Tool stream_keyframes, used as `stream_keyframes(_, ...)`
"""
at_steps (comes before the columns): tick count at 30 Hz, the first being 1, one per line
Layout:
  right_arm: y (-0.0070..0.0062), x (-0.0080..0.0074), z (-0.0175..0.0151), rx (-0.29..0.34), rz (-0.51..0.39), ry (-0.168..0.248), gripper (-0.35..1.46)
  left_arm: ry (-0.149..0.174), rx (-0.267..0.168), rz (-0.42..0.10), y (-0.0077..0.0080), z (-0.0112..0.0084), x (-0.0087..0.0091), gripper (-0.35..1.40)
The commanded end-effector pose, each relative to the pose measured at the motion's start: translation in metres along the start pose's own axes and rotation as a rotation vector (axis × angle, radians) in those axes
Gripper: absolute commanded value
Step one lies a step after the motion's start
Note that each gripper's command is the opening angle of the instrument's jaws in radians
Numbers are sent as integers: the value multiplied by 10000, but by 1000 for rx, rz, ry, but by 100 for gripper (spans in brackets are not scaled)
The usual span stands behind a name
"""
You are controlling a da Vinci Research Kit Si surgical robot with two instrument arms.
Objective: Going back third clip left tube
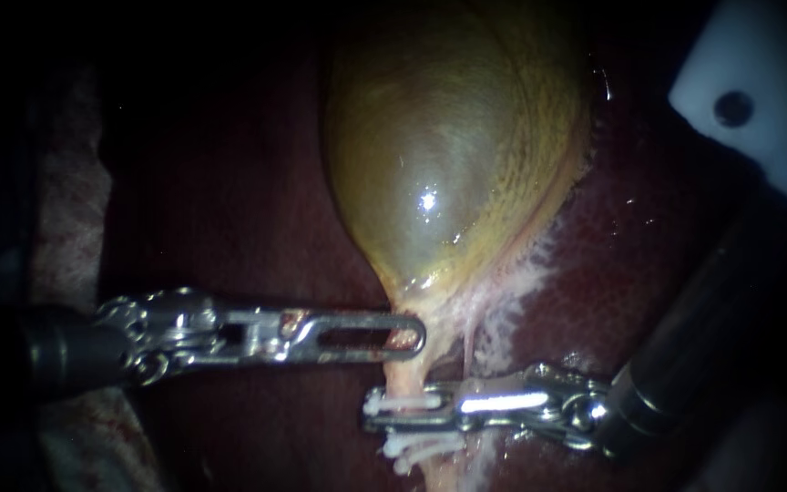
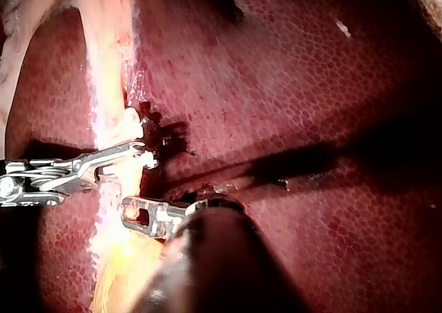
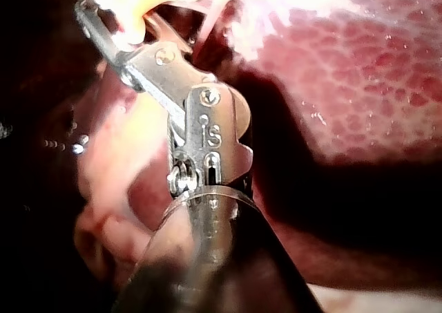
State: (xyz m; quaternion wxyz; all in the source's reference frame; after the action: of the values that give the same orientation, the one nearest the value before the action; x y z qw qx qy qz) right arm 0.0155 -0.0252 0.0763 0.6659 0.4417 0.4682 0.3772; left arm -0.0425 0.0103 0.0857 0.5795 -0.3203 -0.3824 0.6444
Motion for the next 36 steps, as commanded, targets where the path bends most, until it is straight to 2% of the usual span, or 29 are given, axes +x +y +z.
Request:
stream_keyframes(1,0,0,0,-2,0,1,27,0,0,0,0,0,0,-35)
stream_keyframes(4,0,0,0,-2,6,2,32,0,0,0,1,0,0,-35)
stream_keyframes(11,2,1,2,-3,-41,0,36,0,0,0,1,0,0,-35)
stream_keyframes(29,18,7,19,-10,-111,-3,37,0,0,0,1,0,0,-35)
stream_keyframes(36,23,9,20,-11,-205,-9,38,1,0,0,1,0,0,-35)
